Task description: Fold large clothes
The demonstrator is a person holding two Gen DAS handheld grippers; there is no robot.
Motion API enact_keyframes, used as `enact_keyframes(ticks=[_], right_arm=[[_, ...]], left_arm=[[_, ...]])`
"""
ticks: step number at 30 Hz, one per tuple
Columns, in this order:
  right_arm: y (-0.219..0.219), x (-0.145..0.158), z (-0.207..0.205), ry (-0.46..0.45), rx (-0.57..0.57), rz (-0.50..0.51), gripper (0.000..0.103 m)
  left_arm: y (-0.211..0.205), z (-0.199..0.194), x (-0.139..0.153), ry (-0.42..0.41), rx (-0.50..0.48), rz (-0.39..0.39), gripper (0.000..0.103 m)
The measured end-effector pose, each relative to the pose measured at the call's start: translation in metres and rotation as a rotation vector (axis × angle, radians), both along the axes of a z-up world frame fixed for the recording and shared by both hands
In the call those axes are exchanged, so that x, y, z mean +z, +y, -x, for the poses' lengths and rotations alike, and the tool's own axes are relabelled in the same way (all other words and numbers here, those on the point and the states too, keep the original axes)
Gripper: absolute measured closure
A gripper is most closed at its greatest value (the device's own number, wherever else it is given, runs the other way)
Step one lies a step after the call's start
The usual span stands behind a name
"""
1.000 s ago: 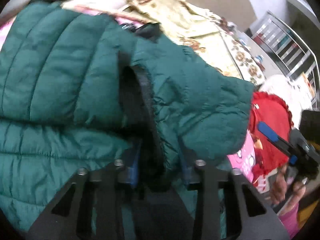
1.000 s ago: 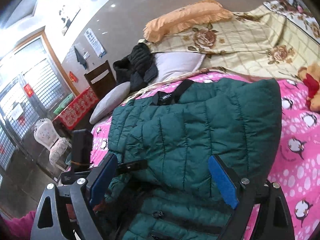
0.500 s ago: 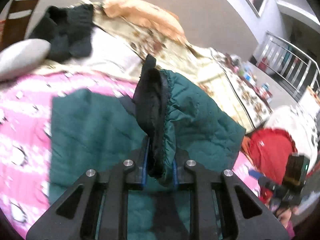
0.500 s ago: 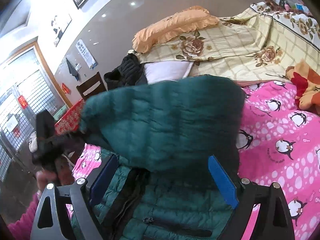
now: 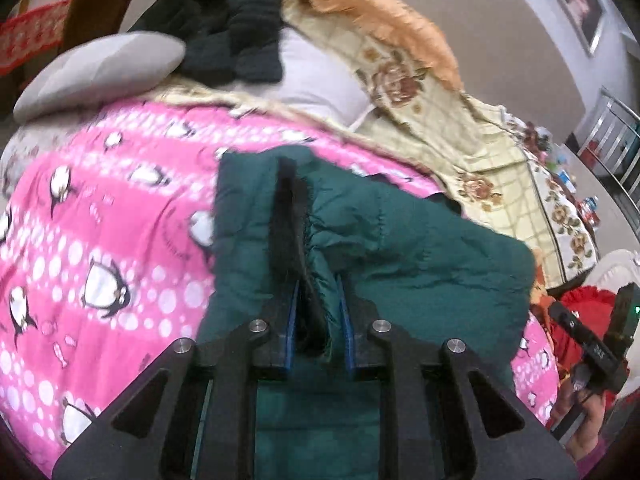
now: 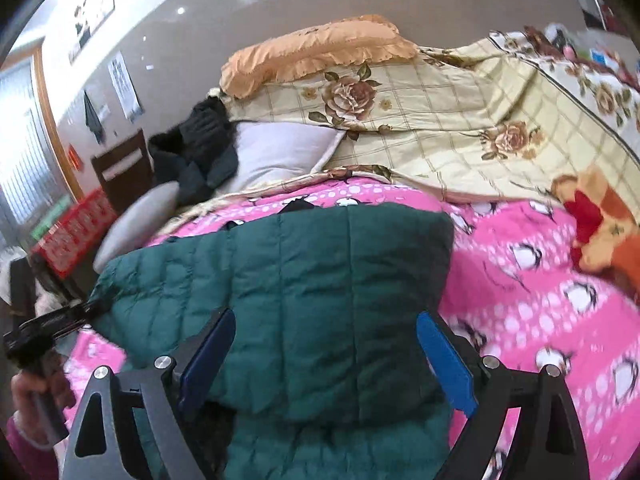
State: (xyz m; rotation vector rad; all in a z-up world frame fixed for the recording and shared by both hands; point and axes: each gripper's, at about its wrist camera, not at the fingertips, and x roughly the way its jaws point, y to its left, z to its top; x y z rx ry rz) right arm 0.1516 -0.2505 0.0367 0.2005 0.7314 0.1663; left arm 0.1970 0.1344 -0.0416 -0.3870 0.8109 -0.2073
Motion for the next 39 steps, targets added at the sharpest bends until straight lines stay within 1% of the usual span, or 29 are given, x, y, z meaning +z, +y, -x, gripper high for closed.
enact_keyframes(ticks=[2,5,9,13,16,23,25,27,30,33,35,39], right_arm=[[0.009,-0.012,-0.021,0.033,-0.006,0.047,0.029],[0.017,-0.035,-0.046,0.075,-0.026,0.098,0.029],[0.021,-0.060,-0.064,0.111,-0.047,0.112,0.029],[0.023,-0.077,-0.075,0.140,-0.051,0.131,0.029],[0.026,-0.082,-0.079,0.154,-0.050,0.158,0.028],[0.024,-0.077,-0.074,0.174,-0.053,0.153,0.028],[0.023,-0.073,-0.073,0.172,-0.060,0.143,0.028],[0.021,-0.066,-0.067,0.167,-0.067,0.112,0.028],[0.021,-0.054,-0.055,0.144,-0.058,0.071,0.028],[0.026,-0.042,-0.045,0.124,-0.037,0.060,0.028],[0.031,-0.037,-0.042,0.120,-0.018,0.057,0.028],[0.045,-0.026,-0.036,0.106,0.017,0.075,0.028]], left_arm=[[0.002,0.000,-0.010,0.017,0.006,-0.003,0.087],[-0.001,-0.003,-0.016,0.025,0.004,-0.015,0.087],[-0.004,-0.006,-0.021,0.025,-0.004,-0.028,0.087],[-0.006,-0.013,-0.025,0.036,0.001,-0.031,0.087],[-0.010,-0.014,-0.026,0.040,0.008,-0.045,0.087],[-0.013,-0.010,-0.024,0.042,0.009,-0.073,0.087],[-0.014,-0.007,-0.021,0.040,0.007,-0.082,0.087],[-0.016,-0.004,-0.017,0.038,0.004,-0.103,0.087],[-0.020,0.003,-0.007,0.027,-0.008,-0.128,0.087],[-0.024,0.013,0.010,-0.015,-0.022,-0.150,0.087],[-0.028,0.018,0.020,-0.039,-0.032,-0.168,0.087],[-0.038,0.021,0.031,-0.062,-0.049,-0.196,0.087]])
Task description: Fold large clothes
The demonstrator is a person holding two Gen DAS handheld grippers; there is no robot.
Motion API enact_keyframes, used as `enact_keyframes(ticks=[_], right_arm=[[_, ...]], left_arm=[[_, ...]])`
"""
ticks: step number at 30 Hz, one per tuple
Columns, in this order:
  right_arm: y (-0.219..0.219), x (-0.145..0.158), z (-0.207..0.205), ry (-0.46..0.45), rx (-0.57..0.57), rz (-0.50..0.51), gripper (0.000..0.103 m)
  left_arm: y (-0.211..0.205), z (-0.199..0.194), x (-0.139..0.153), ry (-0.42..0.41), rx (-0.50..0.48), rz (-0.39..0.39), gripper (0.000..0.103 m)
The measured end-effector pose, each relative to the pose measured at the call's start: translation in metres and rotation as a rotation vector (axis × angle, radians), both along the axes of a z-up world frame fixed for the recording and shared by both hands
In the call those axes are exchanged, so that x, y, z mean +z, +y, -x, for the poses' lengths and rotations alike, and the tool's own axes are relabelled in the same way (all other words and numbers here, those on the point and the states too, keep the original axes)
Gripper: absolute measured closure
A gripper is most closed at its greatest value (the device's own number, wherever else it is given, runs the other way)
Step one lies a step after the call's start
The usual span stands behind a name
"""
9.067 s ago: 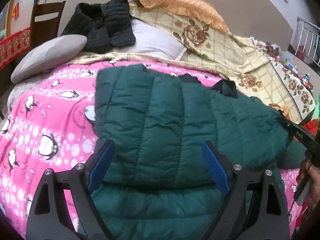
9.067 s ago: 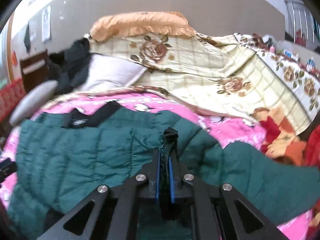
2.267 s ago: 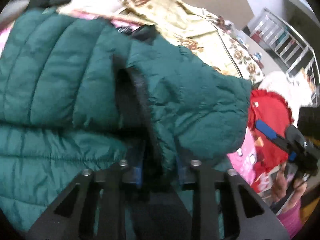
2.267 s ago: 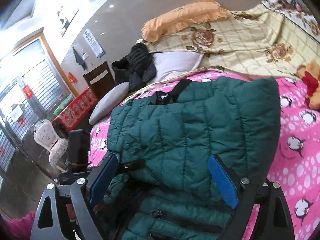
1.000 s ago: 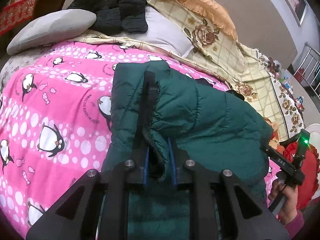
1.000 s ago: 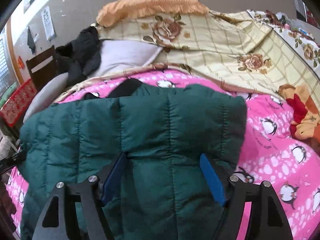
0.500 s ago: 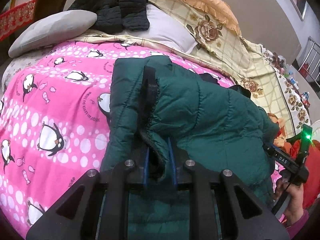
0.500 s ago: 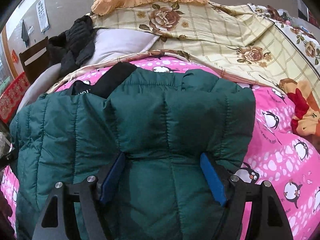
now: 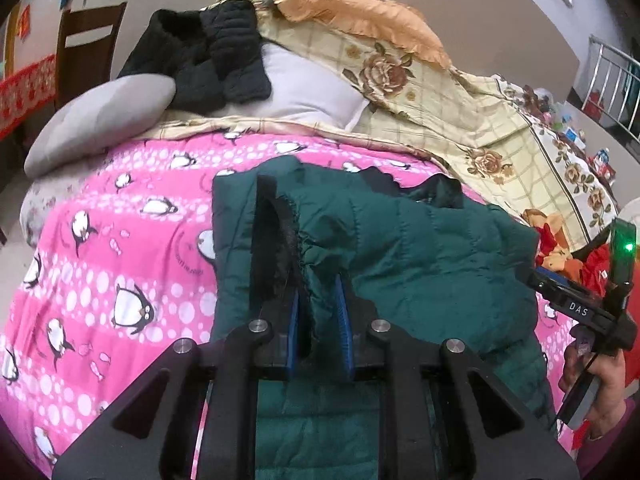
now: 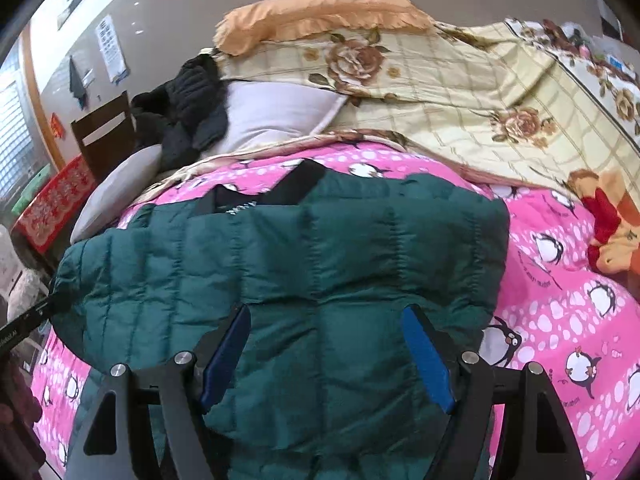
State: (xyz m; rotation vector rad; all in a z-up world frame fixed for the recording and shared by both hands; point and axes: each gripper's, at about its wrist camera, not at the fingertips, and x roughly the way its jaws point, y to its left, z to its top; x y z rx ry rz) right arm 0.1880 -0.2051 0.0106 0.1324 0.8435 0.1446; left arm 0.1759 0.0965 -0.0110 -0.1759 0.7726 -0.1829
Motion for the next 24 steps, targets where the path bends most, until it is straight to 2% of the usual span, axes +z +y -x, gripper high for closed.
enact_keyframes(ticks=[4,5,6,7,8,9,14,24], right_arm=[[0.012,0.005,0.004,0.000,0.030,-0.002,0.027],[0.014,0.005,0.004,0.001,0.035,-0.003,0.027],[0.016,0.005,0.005,0.004,0.043,-0.004,0.027],[0.019,0.004,0.005,0.006,0.050,-0.005,0.024],[0.022,0.004,0.004,0.008,0.058,-0.003,0.024],[0.027,0.003,0.004,0.007,0.065,0.002,0.024],[0.043,-0.006,-0.005,0.012,0.076,0.013,0.024],[0.057,-0.033,-0.026,0.048,0.070,0.068,0.020]], left_arm=[[0.007,0.001,0.006,-0.001,0.016,0.034,0.086],[0.011,0.002,0.009,-0.010,0.034,0.043,0.079],[0.014,0.004,0.011,-0.018,0.046,0.050,0.063],[0.016,0.005,0.013,-0.028,0.050,0.056,0.051],[0.016,0.007,0.014,-0.040,0.050,0.062,0.032],[0.016,0.010,0.017,-0.068,0.052,0.074,0.026],[-0.003,0.005,0.013,-0.087,0.026,0.030,0.026],[-0.024,-0.003,-0.039,-0.015,-0.002,-0.055,0.026]])
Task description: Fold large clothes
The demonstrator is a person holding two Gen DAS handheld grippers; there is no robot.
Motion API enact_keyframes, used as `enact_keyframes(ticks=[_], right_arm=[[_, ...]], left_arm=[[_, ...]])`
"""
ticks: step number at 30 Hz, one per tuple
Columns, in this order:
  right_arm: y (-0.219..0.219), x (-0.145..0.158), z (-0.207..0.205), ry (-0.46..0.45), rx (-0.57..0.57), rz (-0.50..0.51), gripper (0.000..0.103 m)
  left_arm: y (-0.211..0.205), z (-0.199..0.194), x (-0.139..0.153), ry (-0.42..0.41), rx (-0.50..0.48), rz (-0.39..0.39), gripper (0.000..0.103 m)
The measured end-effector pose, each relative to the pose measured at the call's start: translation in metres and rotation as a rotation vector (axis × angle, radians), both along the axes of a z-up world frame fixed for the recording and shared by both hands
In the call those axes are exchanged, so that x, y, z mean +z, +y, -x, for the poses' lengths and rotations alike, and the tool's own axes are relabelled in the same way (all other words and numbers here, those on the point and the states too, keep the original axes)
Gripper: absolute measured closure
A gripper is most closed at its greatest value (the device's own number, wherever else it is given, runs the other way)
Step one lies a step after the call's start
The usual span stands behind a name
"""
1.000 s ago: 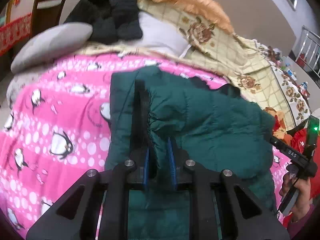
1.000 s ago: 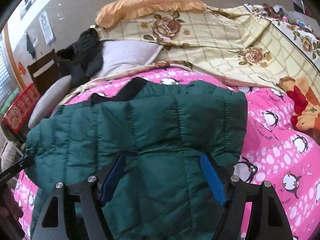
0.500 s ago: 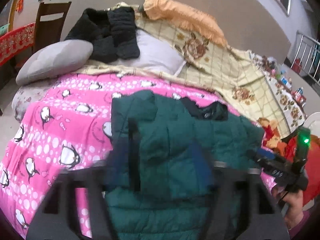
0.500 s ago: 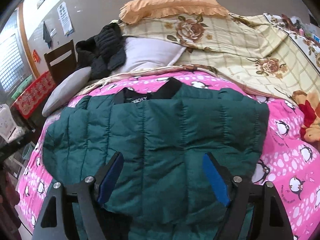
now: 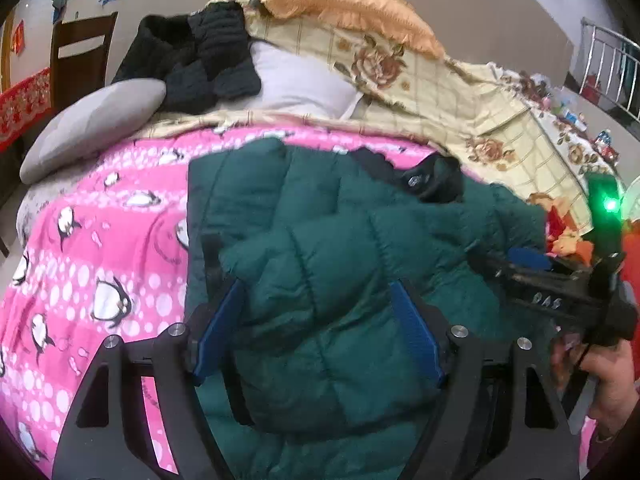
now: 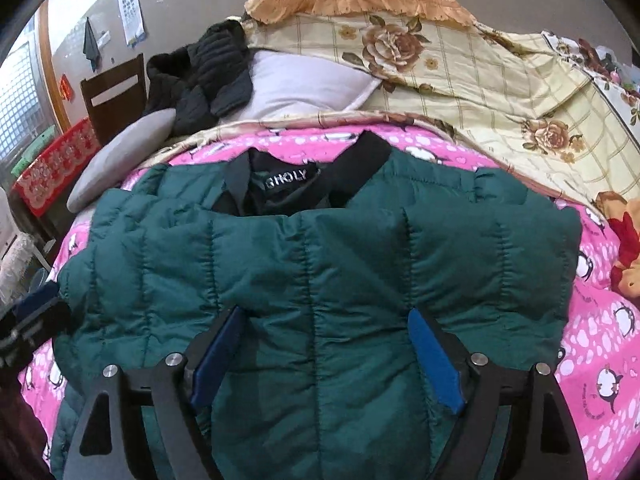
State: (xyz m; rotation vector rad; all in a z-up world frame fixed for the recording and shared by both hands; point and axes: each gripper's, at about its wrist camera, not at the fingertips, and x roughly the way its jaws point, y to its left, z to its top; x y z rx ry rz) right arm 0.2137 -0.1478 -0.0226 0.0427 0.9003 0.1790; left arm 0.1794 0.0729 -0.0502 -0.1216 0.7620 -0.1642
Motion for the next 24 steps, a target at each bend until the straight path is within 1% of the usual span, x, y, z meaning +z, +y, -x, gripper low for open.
enact_keyframes(ticks=[5,9,12,15,17,19,21,24], right_arm=[[-0.001,-0.012,-0.010,0.012,-0.020,-0.009,0.016],[0.002,-0.024,-0.019,0.026,-0.029,0.017,0.014],[0.002,-0.021,-0.017,0.027,-0.022,0.015,0.014],[-0.006,-0.006,-0.001,0.006,0.004,-0.020,0.014],[-0.011,0.004,0.012,-0.021,0.019,-0.010,0.014],[-0.019,0.015,0.031,-0.051,0.040,0.010,0.014],[-0.028,0.019,0.044,-0.062,0.037,0.042,0.014],[-0.046,0.017,0.052,-0.047,0.003,0.084,0.014]], left_arm=[[-0.004,-0.017,-0.023,0.029,0.037,-0.062,0.026],[-0.002,-0.025,-0.040,0.028,0.045,-0.066,0.021],[-0.001,-0.023,-0.041,0.020,0.045,-0.058,0.021],[0.001,-0.020,-0.039,0.014,0.044,-0.044,0.021],[0.002,-0.016,-0.037,0.010,0.046,-0.038,0.021],[0.002,-0.012,-0.035,0.005,0.046,-0.037,0.021],[0.000,-0.010,-0.035,0.003,0.044,-0.048,0.021],[-0.001,-0.011,-0.035,0.005,0.045,-0.055,0.021]])
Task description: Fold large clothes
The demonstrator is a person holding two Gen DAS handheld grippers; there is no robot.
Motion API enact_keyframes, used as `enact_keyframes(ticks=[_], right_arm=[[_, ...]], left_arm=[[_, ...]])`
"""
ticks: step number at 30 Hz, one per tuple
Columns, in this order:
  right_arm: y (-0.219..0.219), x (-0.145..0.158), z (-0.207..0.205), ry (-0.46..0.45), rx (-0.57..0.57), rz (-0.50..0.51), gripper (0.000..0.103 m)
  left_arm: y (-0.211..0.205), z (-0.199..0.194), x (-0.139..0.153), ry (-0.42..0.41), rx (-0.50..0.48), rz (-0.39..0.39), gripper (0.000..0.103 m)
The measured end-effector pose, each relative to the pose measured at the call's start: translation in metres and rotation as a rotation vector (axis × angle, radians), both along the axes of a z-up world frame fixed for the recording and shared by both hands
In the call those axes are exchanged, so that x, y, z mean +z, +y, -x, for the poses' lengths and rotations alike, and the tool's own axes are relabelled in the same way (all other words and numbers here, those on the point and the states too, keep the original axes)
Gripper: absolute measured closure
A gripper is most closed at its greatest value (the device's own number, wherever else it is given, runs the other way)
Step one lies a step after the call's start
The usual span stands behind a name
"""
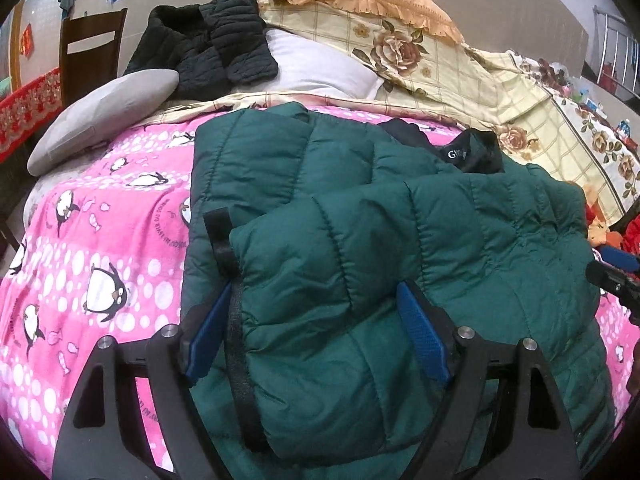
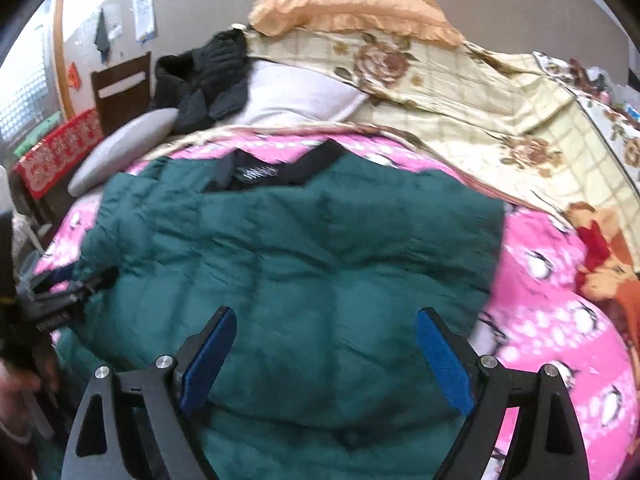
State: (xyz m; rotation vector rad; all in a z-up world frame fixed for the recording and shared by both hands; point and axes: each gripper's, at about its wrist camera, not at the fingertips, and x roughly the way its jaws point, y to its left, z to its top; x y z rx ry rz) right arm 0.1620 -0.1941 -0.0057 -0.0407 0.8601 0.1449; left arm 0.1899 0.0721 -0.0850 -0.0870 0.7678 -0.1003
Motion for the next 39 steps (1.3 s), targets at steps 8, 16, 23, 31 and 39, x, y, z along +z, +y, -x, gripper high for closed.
enact_keyframes(ticks=[8,16,23,31,39], right_arm=[[-0.046,-0.048,-0.021,0.140,-0.127,-0.083,0.011],[-0.049,-0.019,0.006,0.070,-0.101,-0.094,0.011],[-0.054,0.009,0.040,0.064,-0.058,-0.117,0.011],[-0.061,0.012,0.084,0.078,-0.058,-0.119,0.010],[-0.074,0.006,0.121,0.115,-0.069,-0.151,0.010]], left_arm=[[0.002,-0.003,-0.002,0.015,-0.007,0.014,0.021],[0.039,0.025,0.011,0.025,0.017,0.032,0.021],[0.079,0.059,0.018,0.042,0.084,0.015,0.021],[0.077,0.096,0.026,-0.002,0.043,0.000,0.021],[0.052,0.126,0.022,0.014,-0.040,-0.040,0.021]])
